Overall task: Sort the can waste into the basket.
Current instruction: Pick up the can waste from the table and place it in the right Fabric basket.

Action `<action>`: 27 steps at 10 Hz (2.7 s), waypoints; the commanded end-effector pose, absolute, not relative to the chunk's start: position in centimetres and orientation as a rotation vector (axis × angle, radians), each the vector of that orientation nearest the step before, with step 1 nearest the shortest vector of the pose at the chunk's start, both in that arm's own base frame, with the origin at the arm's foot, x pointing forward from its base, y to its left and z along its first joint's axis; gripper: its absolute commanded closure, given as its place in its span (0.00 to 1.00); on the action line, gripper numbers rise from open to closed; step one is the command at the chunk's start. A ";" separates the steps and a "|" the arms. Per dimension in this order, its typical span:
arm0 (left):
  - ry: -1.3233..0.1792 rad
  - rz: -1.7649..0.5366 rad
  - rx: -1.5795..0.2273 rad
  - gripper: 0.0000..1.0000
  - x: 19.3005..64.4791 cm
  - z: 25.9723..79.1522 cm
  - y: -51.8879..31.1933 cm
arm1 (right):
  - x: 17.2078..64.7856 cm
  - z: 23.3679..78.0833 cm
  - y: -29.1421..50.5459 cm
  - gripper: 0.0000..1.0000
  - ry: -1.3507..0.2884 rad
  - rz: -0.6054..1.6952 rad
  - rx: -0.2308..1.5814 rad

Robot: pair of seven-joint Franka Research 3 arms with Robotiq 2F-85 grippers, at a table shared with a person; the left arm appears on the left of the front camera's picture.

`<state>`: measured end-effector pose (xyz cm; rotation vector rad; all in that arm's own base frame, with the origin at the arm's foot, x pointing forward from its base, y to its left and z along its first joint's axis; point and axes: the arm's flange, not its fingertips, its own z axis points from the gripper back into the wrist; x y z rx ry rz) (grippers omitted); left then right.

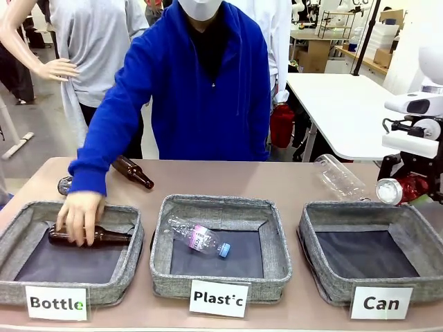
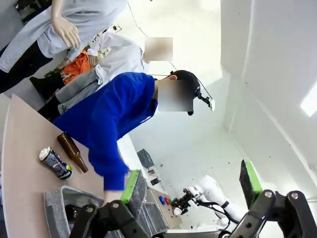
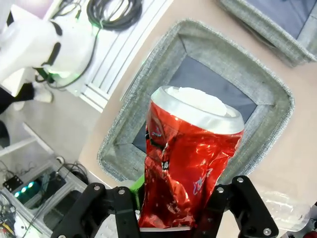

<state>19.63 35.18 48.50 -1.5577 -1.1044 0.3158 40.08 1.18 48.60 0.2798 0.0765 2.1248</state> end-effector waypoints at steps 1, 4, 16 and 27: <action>-1.101 0.267 -1.566 0.00 19.9 48.7 34.3 | 40.7 49.2 1.6 0.30 0.055 2.101 0.286; -1.008 0.241 -1.549 0.00 20.7 48.0 32.3 | 40.8 49.2 1.5 0.00 0.044 2.095 0.299; -0.502 -0.073 -1.362 0.00 23.5 42.2 15.2 | 37.3 53.2 -2.9 0.00 -0.395 0.373 1.303; -0.502 -0.073 -1.362 0.00 23.5 42.2 15.2 | 38.9 52.7 -3.1 0.00 -0.124 0.668 1.084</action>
